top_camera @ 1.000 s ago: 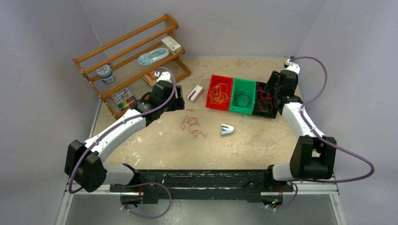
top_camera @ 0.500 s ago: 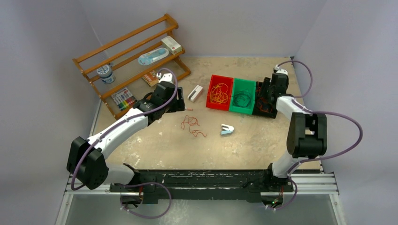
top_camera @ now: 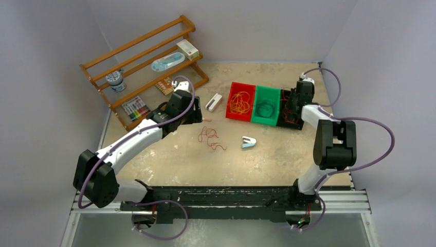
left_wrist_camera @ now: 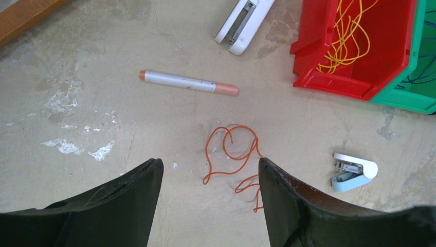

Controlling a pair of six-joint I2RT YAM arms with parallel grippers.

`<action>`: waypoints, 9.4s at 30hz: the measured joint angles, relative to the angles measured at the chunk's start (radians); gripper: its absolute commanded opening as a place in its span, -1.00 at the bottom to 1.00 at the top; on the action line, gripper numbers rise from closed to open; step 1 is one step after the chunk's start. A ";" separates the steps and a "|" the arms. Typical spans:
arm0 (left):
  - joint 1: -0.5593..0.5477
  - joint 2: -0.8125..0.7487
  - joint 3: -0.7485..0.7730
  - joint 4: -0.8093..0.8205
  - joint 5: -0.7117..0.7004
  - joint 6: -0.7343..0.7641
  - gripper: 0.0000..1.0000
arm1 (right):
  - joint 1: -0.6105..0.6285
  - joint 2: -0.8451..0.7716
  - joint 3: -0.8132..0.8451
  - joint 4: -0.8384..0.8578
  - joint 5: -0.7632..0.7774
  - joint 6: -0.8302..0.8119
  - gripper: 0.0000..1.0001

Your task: Untangle the cables

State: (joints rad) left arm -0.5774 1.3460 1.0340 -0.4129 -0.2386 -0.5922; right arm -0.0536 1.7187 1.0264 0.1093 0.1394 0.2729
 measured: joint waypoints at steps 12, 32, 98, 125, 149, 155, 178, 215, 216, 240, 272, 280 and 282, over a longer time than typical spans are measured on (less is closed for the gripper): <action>0.000 0.020 -0.013 0.005 0.016 -0.013 0.32 | 0.000 -0.174 -0.119 -0.075 -0.033 0.024 -0.98; 0.000 0.020 -0.034 0.008 0.027 -0.027 0.31 | 0.000 -0.228 -0.002 -0.060 -0.006 0.011 -0.21; -0.028 0.115 -0.102 0.060 0.077 -0.016 0.31 | 0.139 -0.519 -0.199 0.086 -0.386 -0.063 -0.09; -0.106 0.327 -0.110 0.128 -0.084 0.040 -1.00 | 0.222 -0.460 -0.204 0.134 -0.420 -0.050 -0.08; -0.106 -0.044 0.166 0.022 -0.095 0.097 -1.00 | 0.519 -0.416 -0.235 0.444 -0.568 -0.080 0.49; -0.106 -0.049 0.240 -0.013 -0.076 0.106 -1.00 | 0.578 -0.295 -0.198 0.563 -0.602 -0.077 0.49; -0.106 -0.101 0.300 -0.026 -0.029 0.106 -1.00 | 0.597 0.026 -0.050 0.727 -0.665 0.054 -0.91; -0.106 -0.064 0.166 0.135 0.131 0.061 0.36 | 0.401 -0.526 -0.022 0.314 -0.289 0.078 -1.00; -0.106 -0.066 0.158 0.143 0.132 0.061 0.38 | 0.399 -0.544 -0.021 0.295 -0.270 0.074 -1.00; -0.106 -0.077 0.129 0.145 0.074 0.073 0.47 | 0.042 -0.594 -0.083 0.079 -0.022 0.018 -1.00; -0.106 -0.058 0.129 0.106 0.043 0.088 0.45 | -0.102 -0.299 -0.118 0.114 -0.148 0.000 -1.00; -0.106 -0.051 0.129 0.104 0.042 0.089 0.44 | -0.058 -0.249 -0.106 0.116 -0.212 -0.003 -1.00; -0.106 -0.051 0.129 0.104 0.040 0.089 0.44 | -0.053 -0.224 -0.106 0.114 -0.213 -0.001 -1.00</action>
State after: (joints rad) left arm -0.6834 1.2945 1.1625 -0.3092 -0.1989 -0.5037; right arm -0.1062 1.4944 0.9207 0.2230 -0.0738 0.2722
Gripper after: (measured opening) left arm 0.723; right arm 0.008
